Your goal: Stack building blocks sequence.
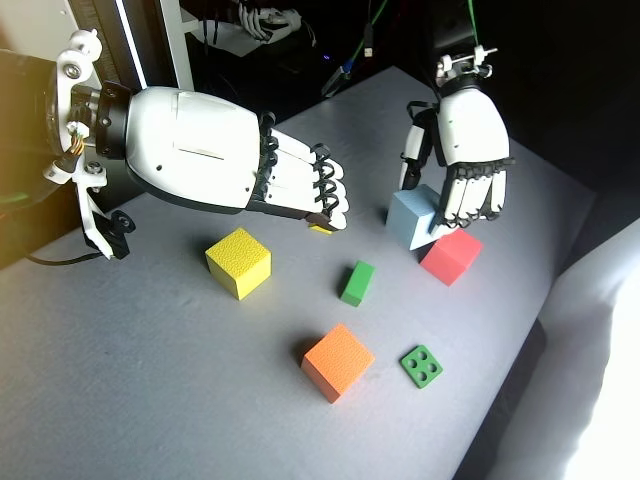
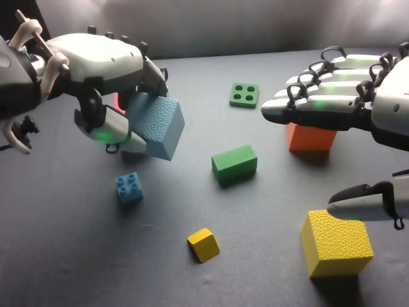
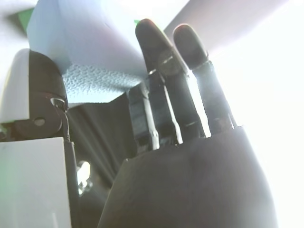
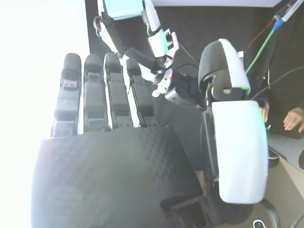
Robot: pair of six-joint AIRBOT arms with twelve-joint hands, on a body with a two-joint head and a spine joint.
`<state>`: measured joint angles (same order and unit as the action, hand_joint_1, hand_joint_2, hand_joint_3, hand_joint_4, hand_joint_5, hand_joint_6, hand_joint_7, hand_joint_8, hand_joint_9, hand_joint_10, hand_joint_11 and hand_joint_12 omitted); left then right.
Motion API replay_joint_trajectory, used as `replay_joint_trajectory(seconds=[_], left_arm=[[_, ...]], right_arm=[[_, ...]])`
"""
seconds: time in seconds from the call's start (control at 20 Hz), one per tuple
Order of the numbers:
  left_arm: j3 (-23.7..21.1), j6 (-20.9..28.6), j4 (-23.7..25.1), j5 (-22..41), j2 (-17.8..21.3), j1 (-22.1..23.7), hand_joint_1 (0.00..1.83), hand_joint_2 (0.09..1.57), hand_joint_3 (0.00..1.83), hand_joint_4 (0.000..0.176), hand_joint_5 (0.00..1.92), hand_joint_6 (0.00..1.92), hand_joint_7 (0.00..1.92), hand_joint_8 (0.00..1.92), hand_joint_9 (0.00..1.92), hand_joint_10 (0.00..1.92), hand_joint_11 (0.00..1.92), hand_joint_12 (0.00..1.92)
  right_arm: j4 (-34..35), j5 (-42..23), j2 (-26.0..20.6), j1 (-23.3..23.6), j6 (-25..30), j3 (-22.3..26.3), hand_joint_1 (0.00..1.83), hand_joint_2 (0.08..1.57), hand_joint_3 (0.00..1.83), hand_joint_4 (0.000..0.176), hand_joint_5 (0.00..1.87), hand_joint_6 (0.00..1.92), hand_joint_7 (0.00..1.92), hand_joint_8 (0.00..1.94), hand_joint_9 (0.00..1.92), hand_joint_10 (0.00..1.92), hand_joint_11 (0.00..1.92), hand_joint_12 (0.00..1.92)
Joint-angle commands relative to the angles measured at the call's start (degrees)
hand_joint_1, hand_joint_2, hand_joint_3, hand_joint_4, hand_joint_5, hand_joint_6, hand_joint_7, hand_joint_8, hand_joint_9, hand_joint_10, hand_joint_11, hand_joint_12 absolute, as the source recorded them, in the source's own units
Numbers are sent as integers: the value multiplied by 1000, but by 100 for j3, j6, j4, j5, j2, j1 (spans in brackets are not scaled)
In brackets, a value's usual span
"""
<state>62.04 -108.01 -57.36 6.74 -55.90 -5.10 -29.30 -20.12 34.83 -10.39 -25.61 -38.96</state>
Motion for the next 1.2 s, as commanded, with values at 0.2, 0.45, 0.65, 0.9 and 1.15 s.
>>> replay_joint_trajectory(seconds=[0.2,0.45,0.65,0.9,1.15], left_arm=[[372,-18,168,-73,-70,250,1184,1188,3,0,903,1052,792,1371,666,1070,348,1417],[563,-21,224,-177,-72,414,1182,1192,0,2,872,1109,816,1316,701,919,301,1391],[748,-22,277,-402,-130,481,1173,1198,0,13,870,1142,786,1331,669,944,302,1391],[1110,-23,428,-759,-280,534,1170,1200,0,19,853,1171,795,1312,683,923,286,1389],[1430,-24,560,-863,-418,597,1162,1213,3,14,831,1188,768,1372,659,959,281,1373]], right_arm=[[141,-600,-55,92,23,8,509,1170,3,0,107,0,130,0,98,0,0,249],[141,-600,-55,91,22,8,534,1160,0,0,143,6,159,5,114,7,0,317],[141,-600,-55,91,22,8,521,1151,0,0,147,1,175,4,148,10,0,432],[141,-601,-55,91,22,8,523,1160,0,0,130,5,168,5,144,8,0,402],[141,-601,-54,91,23,8,528,1161,0,0,167,4,184,1,155,3,0,442]])
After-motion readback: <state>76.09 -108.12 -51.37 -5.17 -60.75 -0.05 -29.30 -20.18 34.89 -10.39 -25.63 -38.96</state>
